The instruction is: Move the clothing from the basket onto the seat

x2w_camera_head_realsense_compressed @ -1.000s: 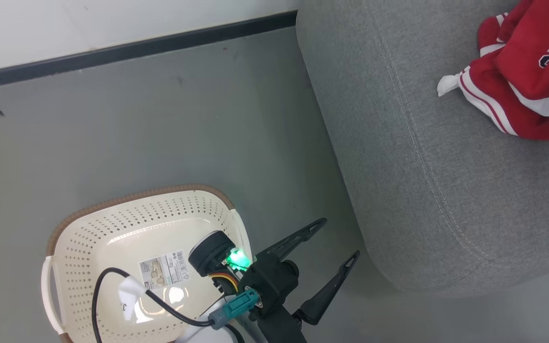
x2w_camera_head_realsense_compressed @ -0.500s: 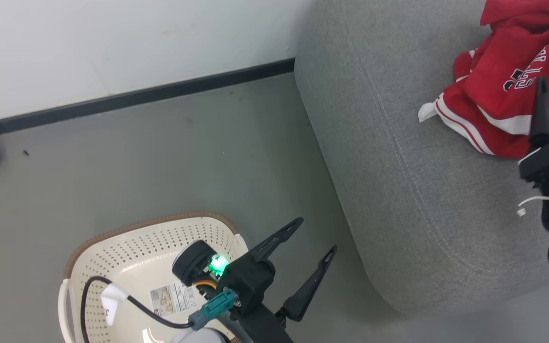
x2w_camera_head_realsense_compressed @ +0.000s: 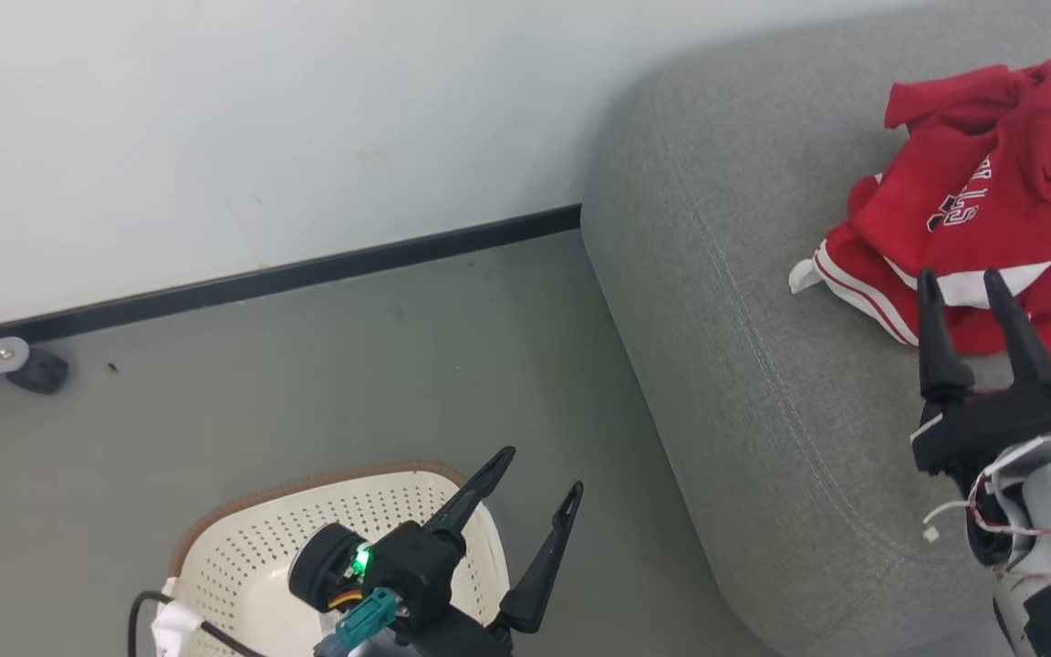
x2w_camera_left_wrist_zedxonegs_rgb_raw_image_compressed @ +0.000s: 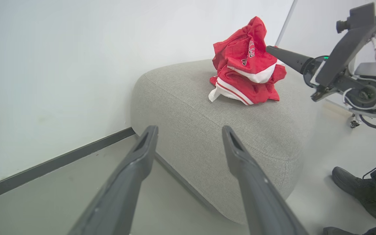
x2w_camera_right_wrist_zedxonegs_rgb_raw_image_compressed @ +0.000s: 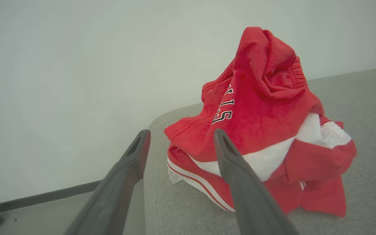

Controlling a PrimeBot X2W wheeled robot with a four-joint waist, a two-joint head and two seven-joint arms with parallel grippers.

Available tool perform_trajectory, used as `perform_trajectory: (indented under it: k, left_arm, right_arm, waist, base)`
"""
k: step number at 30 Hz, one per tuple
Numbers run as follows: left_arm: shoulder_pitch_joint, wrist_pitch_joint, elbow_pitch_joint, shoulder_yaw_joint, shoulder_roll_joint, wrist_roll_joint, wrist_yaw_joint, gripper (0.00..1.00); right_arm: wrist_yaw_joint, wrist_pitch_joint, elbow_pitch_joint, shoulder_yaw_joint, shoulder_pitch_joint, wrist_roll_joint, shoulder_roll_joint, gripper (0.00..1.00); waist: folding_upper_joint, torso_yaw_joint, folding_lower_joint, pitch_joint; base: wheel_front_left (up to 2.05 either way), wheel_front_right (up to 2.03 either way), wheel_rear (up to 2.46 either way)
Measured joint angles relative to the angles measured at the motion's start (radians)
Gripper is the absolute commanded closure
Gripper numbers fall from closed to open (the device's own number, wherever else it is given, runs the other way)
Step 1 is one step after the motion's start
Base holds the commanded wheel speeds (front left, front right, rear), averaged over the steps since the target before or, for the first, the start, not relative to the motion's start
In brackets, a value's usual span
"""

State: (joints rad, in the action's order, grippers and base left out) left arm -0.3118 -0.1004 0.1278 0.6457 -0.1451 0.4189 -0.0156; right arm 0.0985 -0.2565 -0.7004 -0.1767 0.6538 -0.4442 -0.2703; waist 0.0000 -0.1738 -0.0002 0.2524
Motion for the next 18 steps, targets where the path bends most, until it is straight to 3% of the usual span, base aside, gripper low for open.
perform_trajectory:
  k: [10, 18]
  left_arm:
    - [0.043, -0.034, 0.005, -0.068, 0.0, 0.012, 0.07, 0.0]
    - [0.099, -0.053, 0.027, -0.123, -0.013, 0.025, 0.097, 0.0]
  right_arm:
    - [0.0, 0.0, 0.185, -0.024, -0.168, 0.035, 0.021, 0.0]
    - [-0.003, 0.0, 0.282, -0.049, -0.283, 0.072, 0.042, 0.0]
  waist:
    - [0.0, 0.055, 0.0, -0.06]
    - [0.0, 0.107, 0.0, -0.103]
  base:
    - [0.0, 0.0, 0.0]
    - [0.0, 0.0, 0.0]
